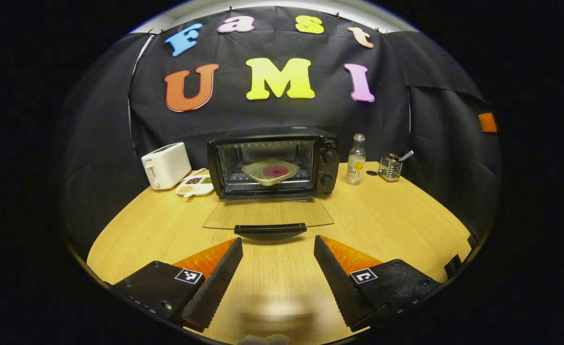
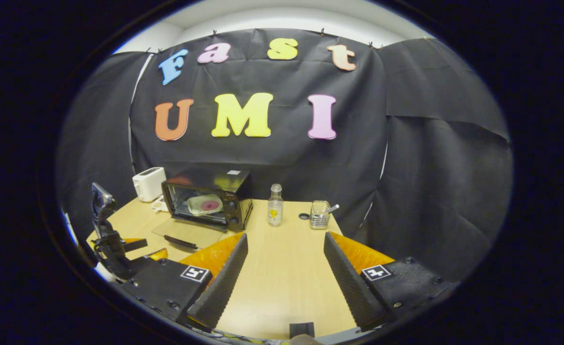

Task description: Open the electric oven with the left hand, put the food in, and close the electric oven.

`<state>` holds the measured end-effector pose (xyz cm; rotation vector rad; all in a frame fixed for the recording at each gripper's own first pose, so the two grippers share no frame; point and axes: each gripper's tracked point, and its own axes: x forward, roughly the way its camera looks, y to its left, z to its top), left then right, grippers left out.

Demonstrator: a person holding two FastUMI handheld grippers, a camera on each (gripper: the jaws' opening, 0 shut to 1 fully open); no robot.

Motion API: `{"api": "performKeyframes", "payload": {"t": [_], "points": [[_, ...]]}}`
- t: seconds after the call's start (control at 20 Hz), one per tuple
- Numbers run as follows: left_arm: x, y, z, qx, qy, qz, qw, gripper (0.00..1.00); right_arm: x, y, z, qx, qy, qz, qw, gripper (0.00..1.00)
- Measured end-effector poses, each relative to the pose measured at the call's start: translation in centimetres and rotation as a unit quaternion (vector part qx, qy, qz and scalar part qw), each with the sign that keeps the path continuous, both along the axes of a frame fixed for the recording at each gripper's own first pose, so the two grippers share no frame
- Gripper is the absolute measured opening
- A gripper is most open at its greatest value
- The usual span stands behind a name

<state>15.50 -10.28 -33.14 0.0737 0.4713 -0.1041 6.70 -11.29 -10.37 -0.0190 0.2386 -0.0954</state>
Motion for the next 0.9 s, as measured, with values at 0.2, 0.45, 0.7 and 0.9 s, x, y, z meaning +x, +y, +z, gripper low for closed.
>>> {"api": "performKeyframes", "payload": {"t": [0.2,0.45,0.7,0.9], "points": [[2.8,0.1,-3.6,0.004,0.017,0.017,1.0,0.95,1.2,-1.7,-0.6,-0.004,0.011,0.016,1.0,0.96],[6.8,0.6,-7.0,0.007,0.029,0.034,0.999,0.95,2.9,-2.9,-1.7,-0.001,0.036,0.023,0.999,0.96],[8.3,0.9,-9.7,0.001,0.06,0.029,0.998,0.95,4.5,-2.8,-2.5,0.0,0.054,0.015,0.998,1.0],[8.6,1.3,-10.0,0.0,0.066,0.029,0.997,0.97,5.4,-2.0,-2.6,0.008,0.061,0.014,0.998,0.96]]}}
